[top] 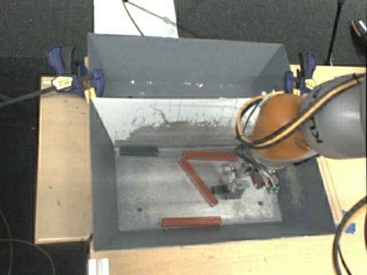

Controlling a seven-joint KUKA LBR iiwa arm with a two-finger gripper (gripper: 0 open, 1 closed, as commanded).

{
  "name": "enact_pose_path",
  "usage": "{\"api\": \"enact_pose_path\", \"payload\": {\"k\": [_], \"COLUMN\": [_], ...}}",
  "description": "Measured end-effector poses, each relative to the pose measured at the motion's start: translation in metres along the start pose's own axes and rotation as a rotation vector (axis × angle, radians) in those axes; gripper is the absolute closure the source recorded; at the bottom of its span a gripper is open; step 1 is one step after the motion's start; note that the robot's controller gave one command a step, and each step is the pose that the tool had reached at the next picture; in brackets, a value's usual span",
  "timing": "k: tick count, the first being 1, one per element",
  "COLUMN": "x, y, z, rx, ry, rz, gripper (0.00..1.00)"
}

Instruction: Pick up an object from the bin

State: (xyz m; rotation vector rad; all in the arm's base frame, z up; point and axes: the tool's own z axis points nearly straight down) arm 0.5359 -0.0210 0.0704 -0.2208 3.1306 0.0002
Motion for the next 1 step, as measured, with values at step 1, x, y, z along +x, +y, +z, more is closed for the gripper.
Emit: {"api": "enact_pose_path", "payload": {"k": [1], "x": [-0.0012], "y": [-0.0062], "z": [-0.1388], "rx": [0.002], "ry": [-0.007], "rz": [0.01], "gripper": [1.0]}}
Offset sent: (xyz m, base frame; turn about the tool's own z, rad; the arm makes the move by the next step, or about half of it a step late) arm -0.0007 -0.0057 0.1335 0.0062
